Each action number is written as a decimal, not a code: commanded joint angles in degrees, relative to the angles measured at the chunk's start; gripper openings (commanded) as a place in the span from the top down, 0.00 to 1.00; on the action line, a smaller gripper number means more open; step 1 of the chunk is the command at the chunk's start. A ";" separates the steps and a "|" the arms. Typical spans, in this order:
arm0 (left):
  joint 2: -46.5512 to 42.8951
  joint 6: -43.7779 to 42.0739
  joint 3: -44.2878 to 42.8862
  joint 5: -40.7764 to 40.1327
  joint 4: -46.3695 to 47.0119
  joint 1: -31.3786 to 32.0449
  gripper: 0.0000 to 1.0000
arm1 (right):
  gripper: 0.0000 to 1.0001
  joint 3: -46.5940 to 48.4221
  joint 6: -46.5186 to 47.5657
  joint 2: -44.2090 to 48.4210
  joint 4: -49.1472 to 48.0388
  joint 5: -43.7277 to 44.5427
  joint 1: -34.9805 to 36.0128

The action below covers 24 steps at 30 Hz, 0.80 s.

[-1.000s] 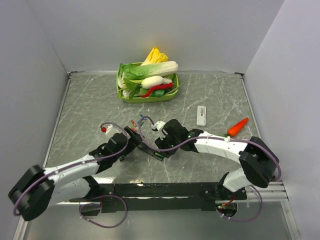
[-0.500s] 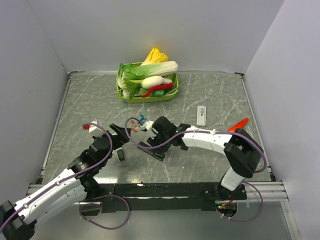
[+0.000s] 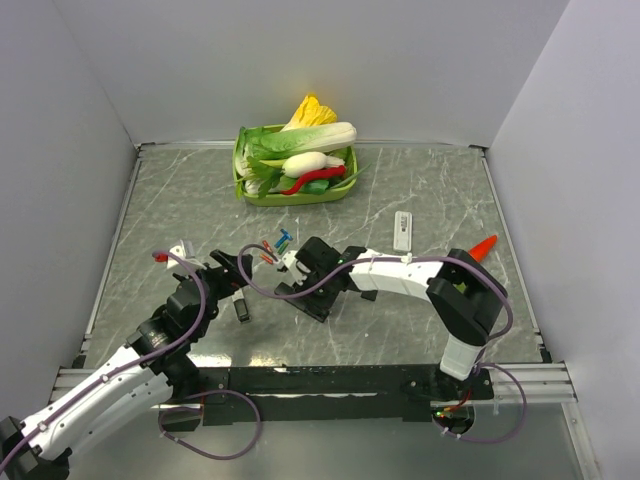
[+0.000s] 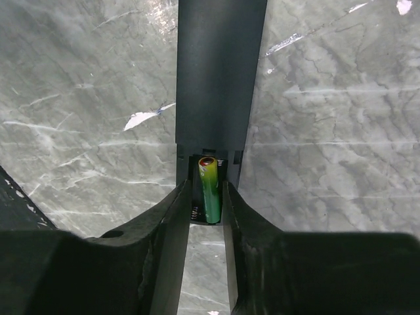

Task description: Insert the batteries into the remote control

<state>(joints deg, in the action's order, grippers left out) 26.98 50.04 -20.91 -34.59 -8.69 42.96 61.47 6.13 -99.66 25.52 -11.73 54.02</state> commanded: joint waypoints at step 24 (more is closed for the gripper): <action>-1.23 0.58 0.78 2.86 0.51 0.19 0.08 | 1.00 0.58 -3.66 5.87 -1.79 1.53 0.56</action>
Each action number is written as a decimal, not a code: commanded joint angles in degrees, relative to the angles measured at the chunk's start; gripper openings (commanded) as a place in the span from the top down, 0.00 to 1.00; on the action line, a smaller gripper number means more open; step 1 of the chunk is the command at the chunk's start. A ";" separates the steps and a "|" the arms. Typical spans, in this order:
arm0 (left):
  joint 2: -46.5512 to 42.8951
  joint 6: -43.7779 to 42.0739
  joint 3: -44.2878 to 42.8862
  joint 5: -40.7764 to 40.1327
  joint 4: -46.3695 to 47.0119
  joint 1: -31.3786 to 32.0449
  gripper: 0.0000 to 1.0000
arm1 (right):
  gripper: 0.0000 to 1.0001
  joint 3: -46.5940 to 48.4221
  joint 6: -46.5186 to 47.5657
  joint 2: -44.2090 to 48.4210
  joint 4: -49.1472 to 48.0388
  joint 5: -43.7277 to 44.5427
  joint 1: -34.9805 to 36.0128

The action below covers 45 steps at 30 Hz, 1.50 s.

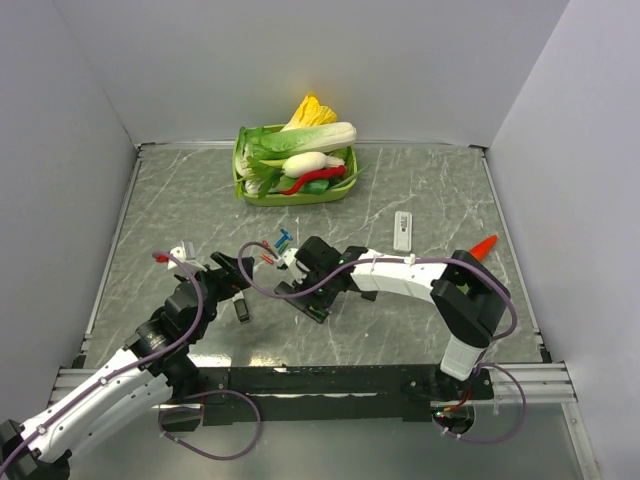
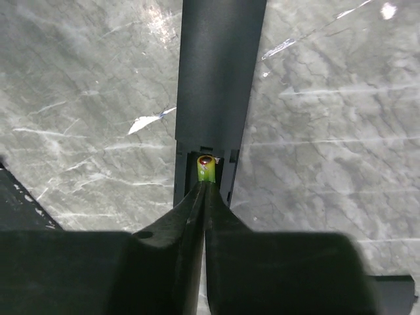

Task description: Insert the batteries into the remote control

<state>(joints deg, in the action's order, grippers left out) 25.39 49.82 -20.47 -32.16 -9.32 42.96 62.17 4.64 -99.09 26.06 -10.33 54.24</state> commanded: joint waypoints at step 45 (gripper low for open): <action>12.92 19.61 3.43 28.45 14.41 -12.02 0.11 | 1.00 -9.16 -10.80 7.67 -17.97 -5.30 -0.01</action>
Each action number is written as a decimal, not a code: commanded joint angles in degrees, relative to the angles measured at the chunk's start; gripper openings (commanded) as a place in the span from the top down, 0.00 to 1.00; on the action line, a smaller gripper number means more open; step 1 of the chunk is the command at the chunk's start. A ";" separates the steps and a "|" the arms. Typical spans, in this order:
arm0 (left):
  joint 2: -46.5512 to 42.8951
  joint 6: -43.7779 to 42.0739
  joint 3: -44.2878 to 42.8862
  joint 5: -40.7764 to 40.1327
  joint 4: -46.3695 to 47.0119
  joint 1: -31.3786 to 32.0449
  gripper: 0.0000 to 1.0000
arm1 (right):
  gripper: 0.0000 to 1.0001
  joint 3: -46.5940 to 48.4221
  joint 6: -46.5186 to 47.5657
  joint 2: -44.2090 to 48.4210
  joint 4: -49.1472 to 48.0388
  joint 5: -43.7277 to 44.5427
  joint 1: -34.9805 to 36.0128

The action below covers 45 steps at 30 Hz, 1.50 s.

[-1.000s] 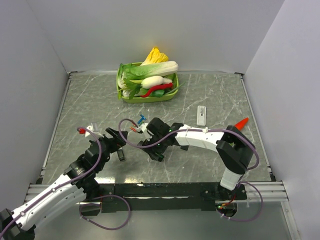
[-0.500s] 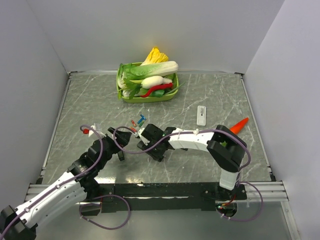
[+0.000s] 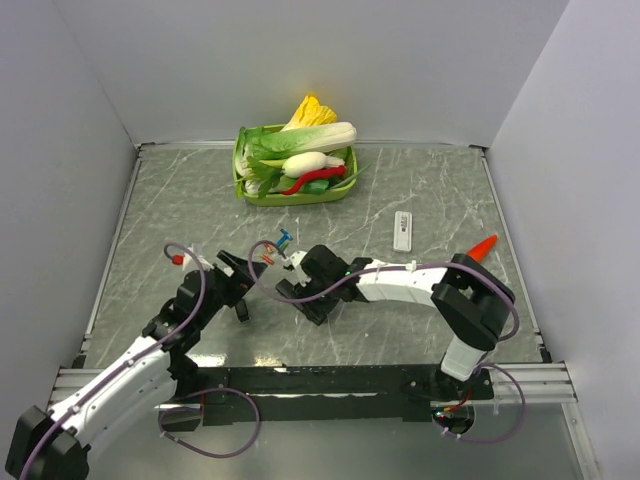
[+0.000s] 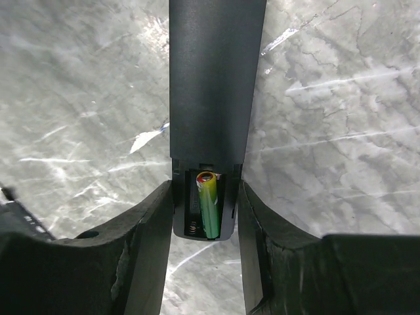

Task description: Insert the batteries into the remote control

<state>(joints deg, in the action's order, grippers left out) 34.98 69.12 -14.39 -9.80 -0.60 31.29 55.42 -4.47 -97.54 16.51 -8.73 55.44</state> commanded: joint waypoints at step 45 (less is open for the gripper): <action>39.10 -5.93 -20.40 12.98 0.88 1.49 0.99 | 0.37 -10.50 -3.17 7.88 -18.01 -13.77 -9.38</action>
<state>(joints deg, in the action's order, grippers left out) 72.10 63.90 -29.65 8.82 4.91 31.51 44.64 -5.89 -90.48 -3.42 -25.82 47.79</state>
